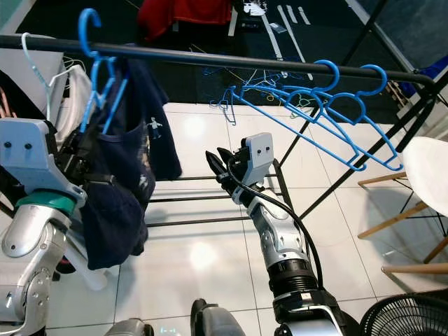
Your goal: Hang hanger
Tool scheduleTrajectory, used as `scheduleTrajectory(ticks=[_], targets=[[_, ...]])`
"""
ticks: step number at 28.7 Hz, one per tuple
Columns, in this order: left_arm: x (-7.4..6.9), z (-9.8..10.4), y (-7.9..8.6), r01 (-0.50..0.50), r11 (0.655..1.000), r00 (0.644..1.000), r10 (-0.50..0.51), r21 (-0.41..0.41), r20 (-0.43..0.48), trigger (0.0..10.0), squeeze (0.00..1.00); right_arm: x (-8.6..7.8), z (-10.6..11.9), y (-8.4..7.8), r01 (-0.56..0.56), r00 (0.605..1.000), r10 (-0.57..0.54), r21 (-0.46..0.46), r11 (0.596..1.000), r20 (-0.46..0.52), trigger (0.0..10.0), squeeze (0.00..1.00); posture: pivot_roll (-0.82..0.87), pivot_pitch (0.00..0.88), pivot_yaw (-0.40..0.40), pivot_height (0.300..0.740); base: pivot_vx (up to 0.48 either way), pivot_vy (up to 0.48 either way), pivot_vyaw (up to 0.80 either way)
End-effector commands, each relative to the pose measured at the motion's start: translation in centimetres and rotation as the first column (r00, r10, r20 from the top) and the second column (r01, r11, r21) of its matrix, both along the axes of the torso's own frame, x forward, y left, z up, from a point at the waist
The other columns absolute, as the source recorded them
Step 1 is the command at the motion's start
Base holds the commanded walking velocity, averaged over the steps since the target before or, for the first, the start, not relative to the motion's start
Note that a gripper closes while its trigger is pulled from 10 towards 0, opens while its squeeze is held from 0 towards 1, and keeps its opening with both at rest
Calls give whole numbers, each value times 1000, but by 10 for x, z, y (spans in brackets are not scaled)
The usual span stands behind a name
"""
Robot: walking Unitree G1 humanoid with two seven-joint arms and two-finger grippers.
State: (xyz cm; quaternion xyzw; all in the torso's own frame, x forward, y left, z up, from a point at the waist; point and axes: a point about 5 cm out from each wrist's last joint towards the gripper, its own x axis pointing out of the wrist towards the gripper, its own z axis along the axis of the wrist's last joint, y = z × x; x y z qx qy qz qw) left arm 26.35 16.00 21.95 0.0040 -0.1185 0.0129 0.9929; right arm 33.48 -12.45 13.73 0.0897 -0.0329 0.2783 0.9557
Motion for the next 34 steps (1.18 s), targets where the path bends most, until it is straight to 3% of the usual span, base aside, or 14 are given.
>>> scheduleTrajectory(ticks=[1, 5, 7, 8, 18, 23, 24, 25, 28, 29, 30, 31, 33, 34], targets=[[4, 15, -7, -5, 1000, 998, 4, 23, 61, 10000, 0, -3, -4, -1, -8, 1000, 8, -1, 1000, -22, 10000, 0, 79, 73, -55, 740, 0, 0, 0], [10, 11, -12, -4, 1000, 1000, 4, 22, 18, 10000, 0, -3, -4, 0, -12, 1000, 12, -1, 1000, -22, 10000, 0, 76, 72, -54, 740, 0, 0, 0], [17, 7, -19, -11, 1000, 1000, 12, 19, -13, 10000, 51, -3, -4, 1, -13, 1000, 13, 1, 1000, -19, 10000, 0, 76, 72, -54, 740, 0, 0, 0], [22, 4, -24, -12, 1000, 999, 12, 11, -35, 10000, 1000, -2, -3, 2, -12, 1000, 12, 1, 1000, -16, 10000, 0, 74, 71, -53, 740, 0, 0, 0], [24, -11, -29, 1, 1000, 995, -4, -30, -103, 10000, 1000, -1, -4, 3, -7, 1000, 7, 5, 1000, -11, 10000, 0, 79, 75, -50, 740, 0, 0, 0], [22, -7, -29, 2, 999, 997, -5, -36, -80, 10000, 1000, -1, -3, 4, -12, 1000, 12, 8, 1000, -10, 10000, 0, 78, 77, -48, 740, 0, 0, 0], [18, 0, -27, 18, 999, 999, -20, -51, -32, 10000, 0, -2, -3, 4, -11, 1000, 11, 7, 1000, -12, 10000, 0, 80, 80, -47, 740, 0, 0, 0], [11, 10, -24, 44, 998, 998, -43, -40, 35, 10000, 0, -3, -5, 3, -7, 1000, 7, 2, 1000, -14, 10000, 0, 80, 81, -47, 740, 0, 0, 0], [3, 20, -22, 66, 998, 993, -66, 4, 101, 10000, 0, -5, -6, 2, 2, 1000, -2, -5, 1000, -11, 10000, 0, 82, 86, -47, 740, 0, 0, 0], [-5, 29, -21, 66, 993, 983, -81, 98, 163, 10000, 0, -8, -7, 2, 26, 1000, -26, -20, 999, 5, 10000, 0, 87, 89, -49, 740, 0, 0, 0], [-5, 29, -21, 66, 993, 983, -81, 98, 163, 10000, 0, -8, -7, 2, 26, 1000, -26, -20, 999, 5, 10000, 0, 87, 89, -49, 740, 0, 0, 0], [-12, 35, -21, 54, 977, 974, -97, 206, 206, 10000, 0, -11, -6, 3, 57, 998, -56, -34, 998, 34, 10000, 0, 93, 93, -49, 740, 0, 0, 0], [-12, 35, -21, 54, 977, 974, -97, 206, 206, 10000, 0, -11, -6, 3, 57, 998, -56, -34, 998, 34, 10000, 0, 93, 93, -49, 740, 0, 0, 0], [-19, 36, -25, 53, 944, 965, -133, 325, 228, 10000, 0, -15, 0, 4, 123, 989, -121, -17, 992, 84, 10000, 0, 94, 95, -46, 740, 0, 0, 0]])
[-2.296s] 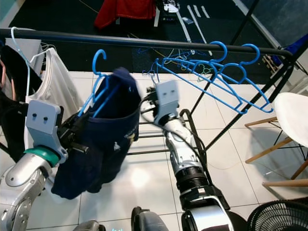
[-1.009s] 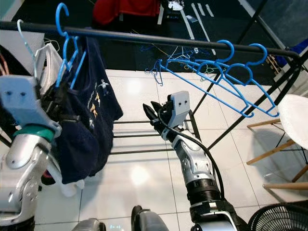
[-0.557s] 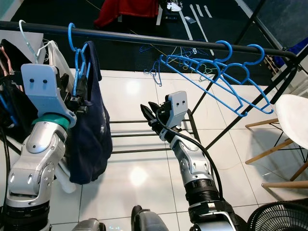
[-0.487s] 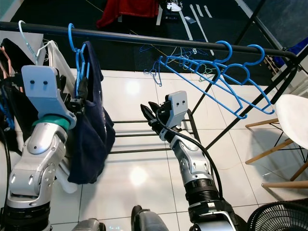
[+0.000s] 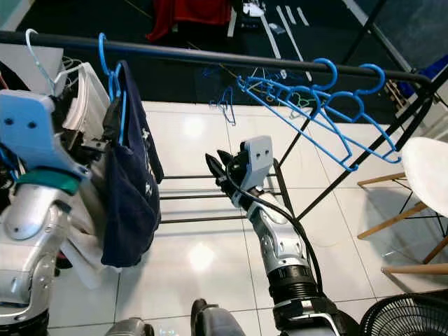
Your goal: Hang hanger
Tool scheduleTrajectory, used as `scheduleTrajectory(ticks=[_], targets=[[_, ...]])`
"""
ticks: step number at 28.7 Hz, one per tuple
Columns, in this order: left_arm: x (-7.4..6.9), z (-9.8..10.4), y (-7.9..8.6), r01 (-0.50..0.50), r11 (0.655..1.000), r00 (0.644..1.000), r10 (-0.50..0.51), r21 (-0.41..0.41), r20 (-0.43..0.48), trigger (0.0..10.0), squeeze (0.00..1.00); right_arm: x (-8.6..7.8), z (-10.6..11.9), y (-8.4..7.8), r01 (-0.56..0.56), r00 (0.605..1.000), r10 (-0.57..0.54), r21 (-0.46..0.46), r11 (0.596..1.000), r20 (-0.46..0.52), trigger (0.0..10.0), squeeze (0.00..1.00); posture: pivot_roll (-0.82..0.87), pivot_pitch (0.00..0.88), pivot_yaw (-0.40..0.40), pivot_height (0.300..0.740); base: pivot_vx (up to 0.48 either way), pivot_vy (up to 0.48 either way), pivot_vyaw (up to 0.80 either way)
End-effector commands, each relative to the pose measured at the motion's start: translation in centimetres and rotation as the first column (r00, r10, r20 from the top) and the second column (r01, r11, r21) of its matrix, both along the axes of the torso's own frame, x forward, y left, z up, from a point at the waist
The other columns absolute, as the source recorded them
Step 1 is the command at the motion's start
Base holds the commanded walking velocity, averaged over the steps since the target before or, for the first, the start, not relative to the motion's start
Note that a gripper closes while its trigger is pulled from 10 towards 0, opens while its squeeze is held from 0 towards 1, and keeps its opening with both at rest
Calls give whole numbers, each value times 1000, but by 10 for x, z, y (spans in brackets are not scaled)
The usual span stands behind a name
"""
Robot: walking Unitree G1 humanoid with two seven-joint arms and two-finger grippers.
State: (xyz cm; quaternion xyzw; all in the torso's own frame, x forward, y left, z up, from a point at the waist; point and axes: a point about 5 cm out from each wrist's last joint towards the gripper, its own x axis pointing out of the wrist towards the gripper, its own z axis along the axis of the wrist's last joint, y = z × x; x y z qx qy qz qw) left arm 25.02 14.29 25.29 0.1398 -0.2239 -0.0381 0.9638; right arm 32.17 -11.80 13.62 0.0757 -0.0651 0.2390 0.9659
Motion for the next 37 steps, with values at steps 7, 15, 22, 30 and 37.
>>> scheduleTrajectory(ticks=[7, 15, 22, 30, 37], targets=[[-17, -13, -11, 69, 983, 998, -70, 168, -1, 10000, 0, -12, 14, -3, 151, 982, -152, 17, 988, 113, 10000, 0, 89, 95, -40, 740, 0, 0, 0], [-26, -51, -9, 76, 997, 981, -72, 20, -182, 10000, 0, -36, 14, -7, 263, 949, -259, 2, 965, 178, 10000, 0, 74, 63, -31, 740, 0, 0, 0], [-18, -61, -7, 40, 999, 978, -43, -18, -205, 10000, 0, -33, 15, -2, 260, 949, -257, 8, 966, 184, 10000, 0, 71, 46, -35, 740, 0, 0, 0], [-7, -88, -14, 3, 1000, 973, -3, 0, -232, 10000, 0, -30, 7, 4, 246, 955, -229, -73, 967, 188, 10000, 0, 46, 20, -38, 740, 0, 0, 0], [-2, -92, -15, -13, 1000, 970, 6, -25, -242, 10000, 0, -30, 6, 9, 241, 957, -224, -74, 968, 186, 10000, 0, 47, 18, -27, 740, 0, 0, 0]])
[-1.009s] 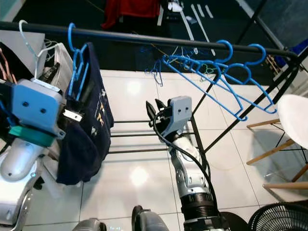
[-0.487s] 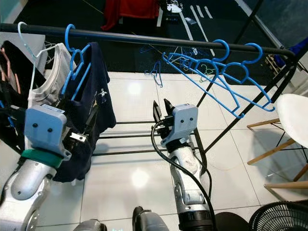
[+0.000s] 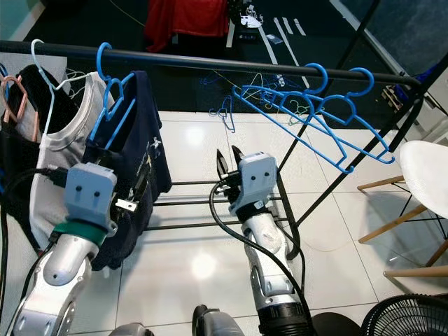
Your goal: Hang hanger
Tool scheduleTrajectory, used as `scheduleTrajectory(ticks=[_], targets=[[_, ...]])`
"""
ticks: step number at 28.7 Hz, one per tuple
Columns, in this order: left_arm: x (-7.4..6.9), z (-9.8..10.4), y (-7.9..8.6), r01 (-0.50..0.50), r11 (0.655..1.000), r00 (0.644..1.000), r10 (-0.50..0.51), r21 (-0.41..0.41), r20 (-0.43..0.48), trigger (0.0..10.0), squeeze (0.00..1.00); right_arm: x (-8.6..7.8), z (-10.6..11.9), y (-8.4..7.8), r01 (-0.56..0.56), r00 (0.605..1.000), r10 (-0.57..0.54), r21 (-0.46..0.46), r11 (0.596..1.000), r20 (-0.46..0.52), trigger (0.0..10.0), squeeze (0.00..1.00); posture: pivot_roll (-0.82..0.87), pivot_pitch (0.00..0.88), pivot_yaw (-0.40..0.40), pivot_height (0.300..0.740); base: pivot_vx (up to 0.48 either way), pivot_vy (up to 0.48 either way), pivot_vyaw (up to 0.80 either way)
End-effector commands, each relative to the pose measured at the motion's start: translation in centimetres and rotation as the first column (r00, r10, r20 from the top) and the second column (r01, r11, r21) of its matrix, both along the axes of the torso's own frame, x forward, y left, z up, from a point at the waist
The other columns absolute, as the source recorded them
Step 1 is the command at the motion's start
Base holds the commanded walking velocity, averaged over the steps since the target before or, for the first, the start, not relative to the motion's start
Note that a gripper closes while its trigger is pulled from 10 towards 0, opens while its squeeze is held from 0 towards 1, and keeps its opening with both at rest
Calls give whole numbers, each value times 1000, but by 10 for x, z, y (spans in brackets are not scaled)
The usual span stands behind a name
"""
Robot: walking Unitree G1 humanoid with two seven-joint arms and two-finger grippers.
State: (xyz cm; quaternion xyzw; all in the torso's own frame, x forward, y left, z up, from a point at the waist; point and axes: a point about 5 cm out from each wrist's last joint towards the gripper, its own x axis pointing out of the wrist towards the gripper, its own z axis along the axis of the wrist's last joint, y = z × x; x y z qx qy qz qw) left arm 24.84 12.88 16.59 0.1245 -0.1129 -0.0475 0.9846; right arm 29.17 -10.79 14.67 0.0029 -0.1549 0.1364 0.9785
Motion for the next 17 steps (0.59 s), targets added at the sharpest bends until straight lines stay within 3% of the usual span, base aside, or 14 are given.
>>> scheduleTrajectory(ticks=[1, 17], targets=[[0, -6, 0, -7, 1000, 1000, 7, -11, -24, 10000, 0, 1, -5, -1, 11, 1000, -11, -4, 1000, -17, 10000, 0, 44, 20, -27, 740, 0, 0, 0], [0, -10, 1, -14, 1000, 1000, 13, -26, -24, 10000, 0, -1, -9, 0, 6, 1000, -7, -25, 1000, -24, 10000, 0, 43, 33, -16, 740, 0, 0, 0]])
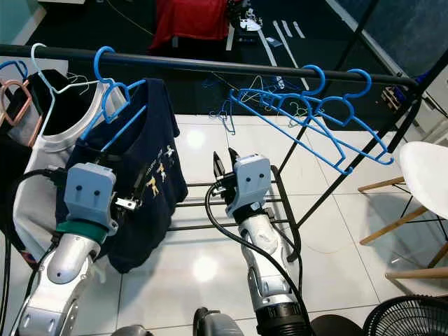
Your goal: Hang hanger
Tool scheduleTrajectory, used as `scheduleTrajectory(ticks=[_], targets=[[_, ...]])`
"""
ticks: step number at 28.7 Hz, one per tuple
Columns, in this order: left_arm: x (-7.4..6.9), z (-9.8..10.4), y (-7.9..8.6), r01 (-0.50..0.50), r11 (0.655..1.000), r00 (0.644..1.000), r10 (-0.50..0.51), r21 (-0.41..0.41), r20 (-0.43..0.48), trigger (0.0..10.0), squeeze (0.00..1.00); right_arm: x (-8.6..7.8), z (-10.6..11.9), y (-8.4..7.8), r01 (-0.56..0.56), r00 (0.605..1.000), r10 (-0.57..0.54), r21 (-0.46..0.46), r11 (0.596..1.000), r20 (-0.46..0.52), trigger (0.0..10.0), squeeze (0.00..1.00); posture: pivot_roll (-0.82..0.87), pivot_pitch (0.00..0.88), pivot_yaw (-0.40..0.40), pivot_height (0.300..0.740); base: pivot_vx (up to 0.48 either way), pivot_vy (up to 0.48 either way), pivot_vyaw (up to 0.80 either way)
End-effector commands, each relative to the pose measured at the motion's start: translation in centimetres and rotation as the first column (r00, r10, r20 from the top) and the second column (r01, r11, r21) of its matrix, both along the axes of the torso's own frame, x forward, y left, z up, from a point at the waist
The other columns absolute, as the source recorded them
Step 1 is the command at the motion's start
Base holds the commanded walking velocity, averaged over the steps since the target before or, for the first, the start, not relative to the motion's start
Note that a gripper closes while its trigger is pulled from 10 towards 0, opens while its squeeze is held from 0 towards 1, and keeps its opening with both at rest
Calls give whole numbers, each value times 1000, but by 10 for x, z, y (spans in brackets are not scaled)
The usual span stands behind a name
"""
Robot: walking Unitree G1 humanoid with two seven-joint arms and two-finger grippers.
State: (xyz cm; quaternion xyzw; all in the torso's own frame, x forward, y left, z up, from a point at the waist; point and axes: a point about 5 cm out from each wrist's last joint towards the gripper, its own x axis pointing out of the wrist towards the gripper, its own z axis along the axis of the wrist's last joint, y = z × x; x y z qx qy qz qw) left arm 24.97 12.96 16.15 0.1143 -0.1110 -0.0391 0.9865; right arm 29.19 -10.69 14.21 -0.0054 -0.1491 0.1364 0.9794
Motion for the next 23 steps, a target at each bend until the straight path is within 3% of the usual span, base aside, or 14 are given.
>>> scheduleTrajectory(ticks=[1, 23], targets=[[-1, -6, 0, 4, 1000, 1000, -4, -2, -23, 10000, 0, -1, -3, 0, 0, 1000, 0, -5, 1000, -15, 10000, 0, 42, 42, -15, 740, 0, 0, 0], [-3, -6, 2, -7, 1000, 1000, 7, 8, -17, 10000, 0, -1, -1, 12, -67, 998, 67, -6, 998, -17, 10000, 0, 64, 45, -21, 740, -298, 0, 0]])
